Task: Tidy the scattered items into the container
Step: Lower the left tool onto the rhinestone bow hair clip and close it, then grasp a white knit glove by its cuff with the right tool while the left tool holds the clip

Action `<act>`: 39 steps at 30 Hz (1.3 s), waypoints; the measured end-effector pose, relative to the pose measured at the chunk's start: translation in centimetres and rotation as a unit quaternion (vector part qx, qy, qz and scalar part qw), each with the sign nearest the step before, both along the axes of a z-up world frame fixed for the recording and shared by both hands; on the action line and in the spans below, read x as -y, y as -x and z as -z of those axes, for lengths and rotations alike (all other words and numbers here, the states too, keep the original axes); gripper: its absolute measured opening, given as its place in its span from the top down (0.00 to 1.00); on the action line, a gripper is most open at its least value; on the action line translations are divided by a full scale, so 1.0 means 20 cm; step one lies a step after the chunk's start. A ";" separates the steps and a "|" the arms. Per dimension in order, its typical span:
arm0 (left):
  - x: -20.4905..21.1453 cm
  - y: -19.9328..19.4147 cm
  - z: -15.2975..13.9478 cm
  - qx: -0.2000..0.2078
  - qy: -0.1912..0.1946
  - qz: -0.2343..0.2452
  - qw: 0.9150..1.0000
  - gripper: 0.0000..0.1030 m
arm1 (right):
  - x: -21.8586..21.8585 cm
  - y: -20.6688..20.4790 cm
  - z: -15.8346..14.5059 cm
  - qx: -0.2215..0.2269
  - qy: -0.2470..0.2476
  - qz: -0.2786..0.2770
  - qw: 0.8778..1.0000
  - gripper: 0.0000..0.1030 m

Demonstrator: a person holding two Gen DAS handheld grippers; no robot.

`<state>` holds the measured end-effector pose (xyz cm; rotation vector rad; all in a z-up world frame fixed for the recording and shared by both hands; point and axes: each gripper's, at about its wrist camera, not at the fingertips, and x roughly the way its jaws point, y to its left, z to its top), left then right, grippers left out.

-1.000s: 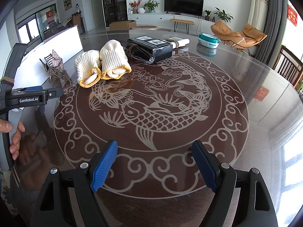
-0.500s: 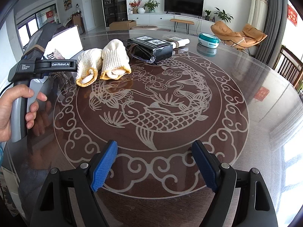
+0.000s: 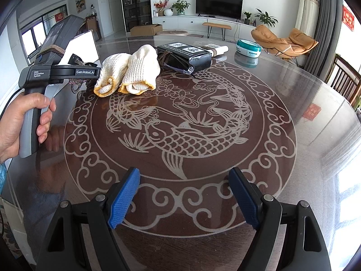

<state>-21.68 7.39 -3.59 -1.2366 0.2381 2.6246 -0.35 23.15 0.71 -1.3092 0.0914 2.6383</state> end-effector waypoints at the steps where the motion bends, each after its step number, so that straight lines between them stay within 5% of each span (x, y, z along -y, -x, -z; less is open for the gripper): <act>1: 0.01 -0.01 0.00 0.002 -0.004 0.002 1.000 0.52 | 0.00 0.00 0.00 0.000 0.000 0.000 1.000 0.21; 15: 0.17 -0.61 -0.03 0.012 -0.028 0.054 0.998 0.53 | 0.00 0.00 0.00 0.000 0.000 0.000 1.000 0.21; 22: 0.22 -0.69 -0.03 0.012 -0.029 0.034 0.999 0.53 | 0.01 0.00 -0.01 -0.005 0.002 -0.010 1.000 0.21; 26: 0.26 -0.73 -0.02 0.012 -0.029 0.021 0.999 0.53 | 0.11 0.03 0.00 -0.004 0.018 -0.067 0.998 0.19; 33: 0.31 -0.77 -0.01 0.013 -0.033 0.009 0.999 0.53 | 0.34 0.31 0.03 0.007 0.004 -0.166 0.986 0.19; 39: 0.30 -0.77 -0.01 0.012 -0.028 0.009 0.999 0.53 | 0.30 0.62 0.03 0.017 0.004 -0.175 0.984 0.19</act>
